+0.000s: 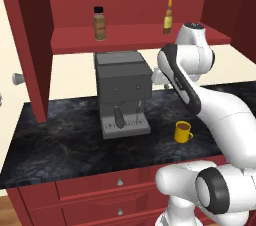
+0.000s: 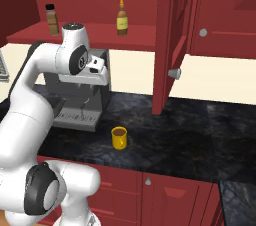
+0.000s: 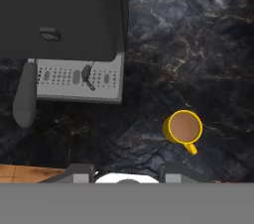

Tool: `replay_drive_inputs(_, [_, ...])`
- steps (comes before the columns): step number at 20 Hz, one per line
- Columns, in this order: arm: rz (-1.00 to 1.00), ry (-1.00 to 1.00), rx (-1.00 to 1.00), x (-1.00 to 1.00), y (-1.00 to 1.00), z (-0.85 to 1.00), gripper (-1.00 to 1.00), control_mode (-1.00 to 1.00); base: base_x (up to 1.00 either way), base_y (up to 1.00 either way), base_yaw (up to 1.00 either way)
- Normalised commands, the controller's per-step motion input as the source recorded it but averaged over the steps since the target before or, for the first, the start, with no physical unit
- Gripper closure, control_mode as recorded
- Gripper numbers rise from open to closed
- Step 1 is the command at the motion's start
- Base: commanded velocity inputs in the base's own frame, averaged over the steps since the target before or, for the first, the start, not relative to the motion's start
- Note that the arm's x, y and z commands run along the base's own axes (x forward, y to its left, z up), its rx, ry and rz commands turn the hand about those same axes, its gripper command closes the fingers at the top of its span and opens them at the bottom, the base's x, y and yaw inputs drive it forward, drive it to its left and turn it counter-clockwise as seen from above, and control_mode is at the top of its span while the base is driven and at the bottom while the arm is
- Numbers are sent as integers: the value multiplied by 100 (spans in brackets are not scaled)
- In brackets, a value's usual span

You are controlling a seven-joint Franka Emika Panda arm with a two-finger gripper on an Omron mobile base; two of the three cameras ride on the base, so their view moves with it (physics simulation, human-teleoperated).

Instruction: Pick the cinnamon and honey bottle from the cabinet and place them next to the mug.

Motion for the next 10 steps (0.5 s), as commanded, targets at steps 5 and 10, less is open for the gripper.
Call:
replay_drive_inputs(5, [-1,-3,-1,-15,-4,0,-100,-100,0,0,0])
replay_drive_inputs(10, [-2,-33,0,-59,-2,12,-100,-100,0,0,0])
